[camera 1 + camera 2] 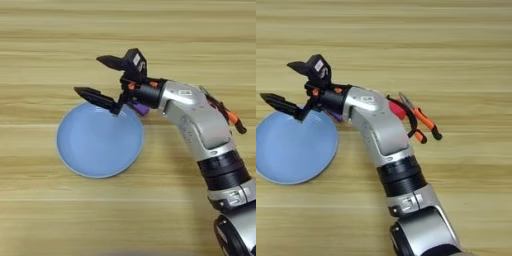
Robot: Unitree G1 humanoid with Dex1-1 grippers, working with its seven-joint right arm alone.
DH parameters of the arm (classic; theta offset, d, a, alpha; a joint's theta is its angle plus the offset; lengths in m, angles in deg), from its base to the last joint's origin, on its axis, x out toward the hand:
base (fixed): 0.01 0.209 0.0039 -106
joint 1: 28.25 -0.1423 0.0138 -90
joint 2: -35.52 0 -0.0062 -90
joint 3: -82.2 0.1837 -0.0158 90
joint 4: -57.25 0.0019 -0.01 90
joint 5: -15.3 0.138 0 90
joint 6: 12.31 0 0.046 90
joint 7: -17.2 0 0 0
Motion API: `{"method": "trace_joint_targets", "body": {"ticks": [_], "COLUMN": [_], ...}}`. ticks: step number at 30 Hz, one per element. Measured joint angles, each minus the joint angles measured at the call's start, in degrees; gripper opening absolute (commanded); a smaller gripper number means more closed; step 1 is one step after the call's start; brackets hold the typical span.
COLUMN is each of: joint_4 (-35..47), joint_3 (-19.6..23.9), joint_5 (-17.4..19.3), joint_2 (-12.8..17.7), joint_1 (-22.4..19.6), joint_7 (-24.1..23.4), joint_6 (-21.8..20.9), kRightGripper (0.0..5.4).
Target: Move the objects on the table
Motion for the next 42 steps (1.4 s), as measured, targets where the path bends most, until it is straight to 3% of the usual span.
{"method": "trace_joint_targets", "body": {"ticks": [18, 29, 42], "joint_4": [1.7, -3.3, -8.3], "joint_3": [9.0, 14.4, 17.7], "joint_5": [2.2, 2.1, 1.4], "joint_2": [9.2, 17.2, 23.0], "joint_1": [0.8, 2.0, 3.1], "joint_7": [-1.0, 0.4, 1.4], "joint_6": [0.9, 0.0, -2.8], "kRightGripper": [5.38, 5.38, 5.38]}}
